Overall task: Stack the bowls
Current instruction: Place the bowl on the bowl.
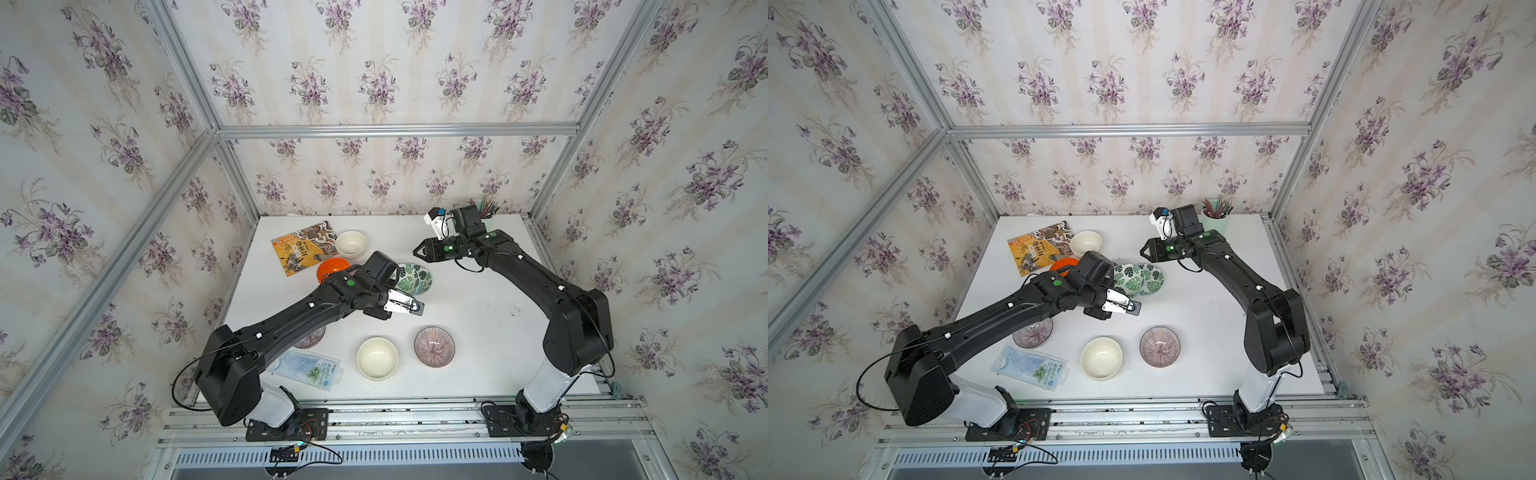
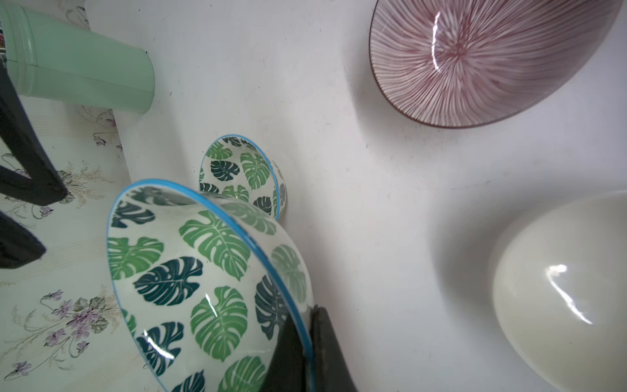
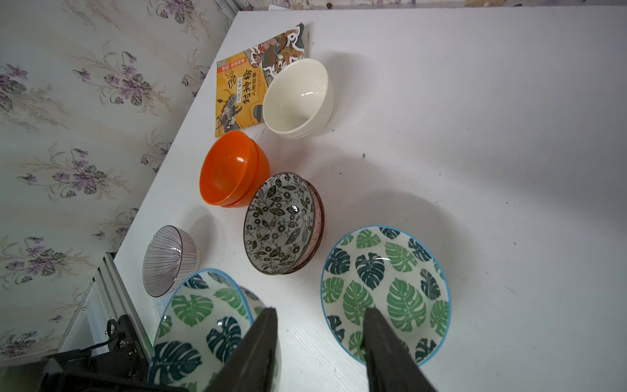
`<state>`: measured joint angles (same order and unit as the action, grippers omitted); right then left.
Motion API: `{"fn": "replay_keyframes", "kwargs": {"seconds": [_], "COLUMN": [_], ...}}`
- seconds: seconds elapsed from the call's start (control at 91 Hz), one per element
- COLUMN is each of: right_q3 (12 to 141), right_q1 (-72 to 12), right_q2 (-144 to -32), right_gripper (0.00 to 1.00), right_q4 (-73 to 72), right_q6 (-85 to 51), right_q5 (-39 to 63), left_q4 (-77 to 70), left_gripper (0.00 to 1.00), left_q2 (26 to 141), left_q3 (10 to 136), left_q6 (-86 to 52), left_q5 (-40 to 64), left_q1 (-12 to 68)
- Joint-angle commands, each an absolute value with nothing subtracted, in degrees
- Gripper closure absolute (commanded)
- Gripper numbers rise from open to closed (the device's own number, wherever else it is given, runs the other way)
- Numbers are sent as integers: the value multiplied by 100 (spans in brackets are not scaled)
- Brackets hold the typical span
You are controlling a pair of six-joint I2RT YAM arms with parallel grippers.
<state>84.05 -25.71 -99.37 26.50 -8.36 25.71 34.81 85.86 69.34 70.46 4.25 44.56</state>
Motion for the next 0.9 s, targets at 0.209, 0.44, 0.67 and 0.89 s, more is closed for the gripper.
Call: {"fn": "replay_keyframes", "kwargs": {"seconds": [0.209,0.44,0.67,0.89], "right_q3": [8256,8018,7990,8033], "right_q1": [-2927,-3001,-3041,-3041], "right_q2": [-10006,-9985,-10062,-10096], "right_gripper": [53,59,86,100], "right_q4": [2874,2735,2654,2454], "right_q6": [-616,-632,-699,-932], "right_q5": [2003,1983,1948,1942], "left_q4": [3134,3051,2893,2622], "left_gripper": [100,100,100,1], "left_q2": [8736,8754,8821,8817], "left_q3": [7050,7120,7110,7094], "left_q6": [7269,7190,7072,6645], "left_q5": [161,283,212,-47], "left_q1": [4439,4417,4410,4395]}}
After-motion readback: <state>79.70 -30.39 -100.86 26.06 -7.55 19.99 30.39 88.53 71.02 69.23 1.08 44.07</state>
